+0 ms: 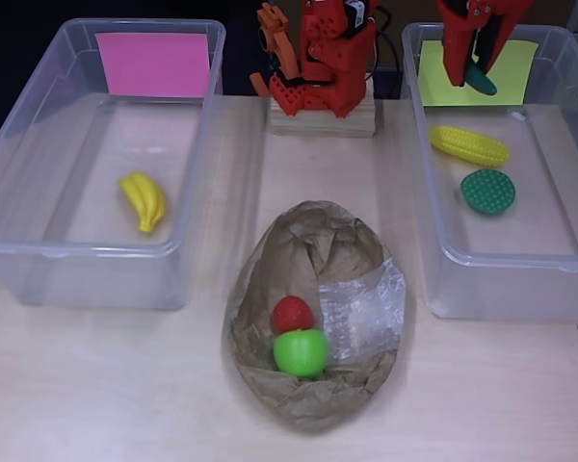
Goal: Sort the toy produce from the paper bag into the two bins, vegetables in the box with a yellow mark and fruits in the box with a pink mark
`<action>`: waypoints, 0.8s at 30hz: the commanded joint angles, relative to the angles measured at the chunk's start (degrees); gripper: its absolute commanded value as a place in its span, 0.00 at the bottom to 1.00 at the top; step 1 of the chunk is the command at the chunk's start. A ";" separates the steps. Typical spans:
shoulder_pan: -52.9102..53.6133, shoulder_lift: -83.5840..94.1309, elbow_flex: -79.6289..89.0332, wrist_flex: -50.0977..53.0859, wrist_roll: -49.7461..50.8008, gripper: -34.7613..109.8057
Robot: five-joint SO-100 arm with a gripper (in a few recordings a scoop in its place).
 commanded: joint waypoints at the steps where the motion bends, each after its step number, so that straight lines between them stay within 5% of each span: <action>1: -7.65 0.44 2.37 -2.90 11.34 0.25; 13: -15.56 1.85 26.54 -26.02 25.49 0.35; 24: -7.91 0.79 26.54 -33.66 6.24 0.37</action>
